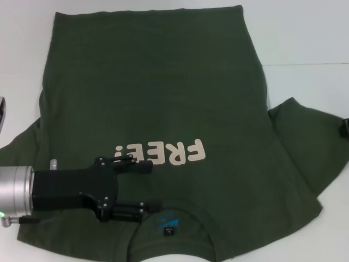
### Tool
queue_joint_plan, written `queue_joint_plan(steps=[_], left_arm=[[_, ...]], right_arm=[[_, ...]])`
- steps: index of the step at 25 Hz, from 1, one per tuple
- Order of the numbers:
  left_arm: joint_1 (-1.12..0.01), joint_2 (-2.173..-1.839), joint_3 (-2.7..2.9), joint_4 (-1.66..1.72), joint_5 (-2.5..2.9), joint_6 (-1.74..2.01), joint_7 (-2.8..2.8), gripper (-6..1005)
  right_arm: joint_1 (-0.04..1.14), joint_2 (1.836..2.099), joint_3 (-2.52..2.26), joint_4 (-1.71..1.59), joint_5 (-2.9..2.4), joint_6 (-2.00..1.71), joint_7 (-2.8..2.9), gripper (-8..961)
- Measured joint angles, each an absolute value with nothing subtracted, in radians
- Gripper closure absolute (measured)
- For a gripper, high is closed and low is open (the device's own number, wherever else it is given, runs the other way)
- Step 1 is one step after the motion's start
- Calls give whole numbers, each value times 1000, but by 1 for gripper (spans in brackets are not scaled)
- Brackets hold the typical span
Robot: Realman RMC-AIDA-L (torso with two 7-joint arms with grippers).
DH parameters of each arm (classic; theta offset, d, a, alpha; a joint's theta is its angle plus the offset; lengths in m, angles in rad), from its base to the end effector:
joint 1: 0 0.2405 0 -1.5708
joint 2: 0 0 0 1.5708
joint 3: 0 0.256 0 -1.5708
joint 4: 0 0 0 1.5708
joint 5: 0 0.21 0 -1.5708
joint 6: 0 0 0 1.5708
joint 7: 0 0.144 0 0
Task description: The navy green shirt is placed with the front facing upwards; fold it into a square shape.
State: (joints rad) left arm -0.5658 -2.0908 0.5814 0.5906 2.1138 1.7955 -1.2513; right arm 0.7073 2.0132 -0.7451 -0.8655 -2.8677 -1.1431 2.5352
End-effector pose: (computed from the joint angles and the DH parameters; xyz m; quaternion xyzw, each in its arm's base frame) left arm -0.2460 0.3005 -0.0093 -0.9469 -0.1507 -0.2826 0.0283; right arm 0.3123 0.4115 0.0753 -0.7583 0.5334 -0.0877 0.3645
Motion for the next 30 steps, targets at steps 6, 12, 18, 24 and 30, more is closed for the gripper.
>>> queue_joint_plan(steps=[6,12,18,24,30], left_arm=[[-566,-2093,581,591,2114,1793,-1253,113],[-566,-2094,581,591,2114,1788,-1253,114],[-566,-2095,581,591,2114,1786,-1253,113],[-566,-2095,581,591,2114,1785,-1253,114],[-560,-2095,581,591,2114,1785,-1253,114]], right_arm=[[699,2011,-742,-900,-2876,-1101,2539,917],[715,2025,-750,-914,-2846,-1111,2519,918],[722,2069,-771,-1012,-2666,-1238,2454,918],[722,2088,-876,-1036,-2488,-1270,2428,917],[722,2091,-996,-990,-2432,-1199,2427,889]])
